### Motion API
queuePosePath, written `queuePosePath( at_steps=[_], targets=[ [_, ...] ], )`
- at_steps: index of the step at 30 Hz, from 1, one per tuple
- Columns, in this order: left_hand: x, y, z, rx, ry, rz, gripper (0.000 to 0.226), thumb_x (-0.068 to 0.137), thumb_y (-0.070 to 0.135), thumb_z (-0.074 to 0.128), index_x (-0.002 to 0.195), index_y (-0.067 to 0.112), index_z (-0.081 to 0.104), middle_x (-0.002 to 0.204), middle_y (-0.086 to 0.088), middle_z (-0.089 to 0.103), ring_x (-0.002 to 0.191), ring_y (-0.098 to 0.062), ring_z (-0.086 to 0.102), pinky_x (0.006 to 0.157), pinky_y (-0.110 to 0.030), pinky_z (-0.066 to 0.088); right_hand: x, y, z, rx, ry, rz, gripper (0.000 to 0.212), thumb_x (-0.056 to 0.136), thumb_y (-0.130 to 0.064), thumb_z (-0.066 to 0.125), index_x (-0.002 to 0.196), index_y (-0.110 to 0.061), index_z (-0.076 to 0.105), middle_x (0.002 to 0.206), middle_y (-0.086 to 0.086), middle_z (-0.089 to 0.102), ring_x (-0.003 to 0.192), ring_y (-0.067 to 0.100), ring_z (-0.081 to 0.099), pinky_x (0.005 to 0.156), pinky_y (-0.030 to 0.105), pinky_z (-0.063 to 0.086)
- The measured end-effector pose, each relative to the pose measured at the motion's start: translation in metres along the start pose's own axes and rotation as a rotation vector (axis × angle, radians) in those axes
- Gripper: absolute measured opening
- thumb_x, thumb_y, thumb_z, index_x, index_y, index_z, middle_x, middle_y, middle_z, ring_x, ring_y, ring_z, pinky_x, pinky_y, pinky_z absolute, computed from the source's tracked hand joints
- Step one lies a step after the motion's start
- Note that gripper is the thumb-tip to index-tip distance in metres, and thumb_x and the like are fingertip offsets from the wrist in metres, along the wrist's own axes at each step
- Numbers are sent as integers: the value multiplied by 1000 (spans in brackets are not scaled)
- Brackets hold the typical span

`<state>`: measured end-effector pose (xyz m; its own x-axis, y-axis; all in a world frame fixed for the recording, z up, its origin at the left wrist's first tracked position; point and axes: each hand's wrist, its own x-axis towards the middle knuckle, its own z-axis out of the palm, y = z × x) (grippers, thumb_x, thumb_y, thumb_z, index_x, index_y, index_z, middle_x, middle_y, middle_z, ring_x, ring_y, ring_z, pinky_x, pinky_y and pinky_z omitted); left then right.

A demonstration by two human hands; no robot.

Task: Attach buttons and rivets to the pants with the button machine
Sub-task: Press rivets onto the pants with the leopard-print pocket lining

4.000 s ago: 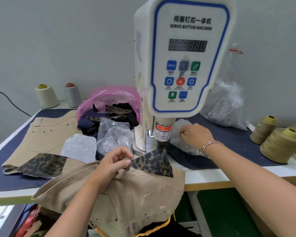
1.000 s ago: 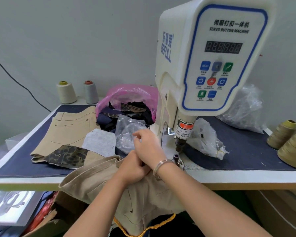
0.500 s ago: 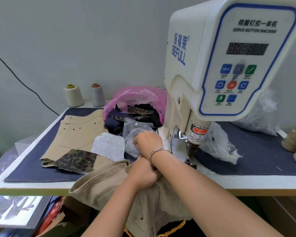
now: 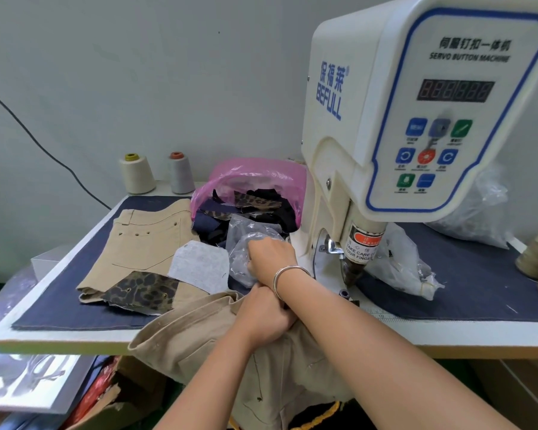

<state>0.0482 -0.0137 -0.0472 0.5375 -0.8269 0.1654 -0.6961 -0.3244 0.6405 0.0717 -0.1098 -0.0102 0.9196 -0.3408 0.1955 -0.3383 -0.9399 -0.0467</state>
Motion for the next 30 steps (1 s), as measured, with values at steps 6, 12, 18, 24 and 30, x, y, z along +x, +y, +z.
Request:
queuePosePath(
  at_steps=[6, 12, 18, 24, 30],
  targets=[
    [1, -1, 1, 25, -15, 1, 14, 67, 38, 41, 72, 26, 46, 95, -12, 67, 98, -33, 53, 66, -28, 31, -4, 2, -1, 75, -7, 27, 24, 86, -19, 50, 107, -10, 58, 105, 9, 64, 95, 29, 60, 67, 29, 34],
    [2, -5, 3, 67, -22, 12, 28, 68, 42, 41, 83, 22, 54, 102, -11, 66, 103, -31, 49, 71, -29, 37, -6, 3, -2, 131, -23, 79, 18, 85, -16, 48, 97, -9, 60, 98, 10, 64, 89, 29, 59, 64, 29, 30],
    [1, -2, 2, 27, -5, 1, 15, 67, 41, 42, 74, 27, 42, 97, -13, 66, 100, -31, 49, 67, -27, 30, -1, 4, 3, 44, -31, 17, 20, 91, -17, 46, 98, -12, 63, 98, 8, 65, 92, 27, 60, 66, 29, 34],
    [0, -1, -2, -13, -29, 28, 16, 67, 35, 46, 75, 22, 49, 89, -11, 66, 95, -32, 55, 68, -31, 42, -13, 2, -9, 265, 110, 123, 20, 92, -23, 46, 99, -16, 63, 94, 6, 68, 87, 26, 61, 66, 28, 37],
    [1, -1, -7, -180, -42, 143, 27, 72, 23, 50, 84, 1, 62, 77, -14, 65, 76, -28, 62, 68, -45, 49, -120, 10, -34, 802, 446, 91, 9, 84, -33, 62, 79, -27, 65, 62, -12, 60, 61, 3, 56, 58, 15, 41]
  ],
)
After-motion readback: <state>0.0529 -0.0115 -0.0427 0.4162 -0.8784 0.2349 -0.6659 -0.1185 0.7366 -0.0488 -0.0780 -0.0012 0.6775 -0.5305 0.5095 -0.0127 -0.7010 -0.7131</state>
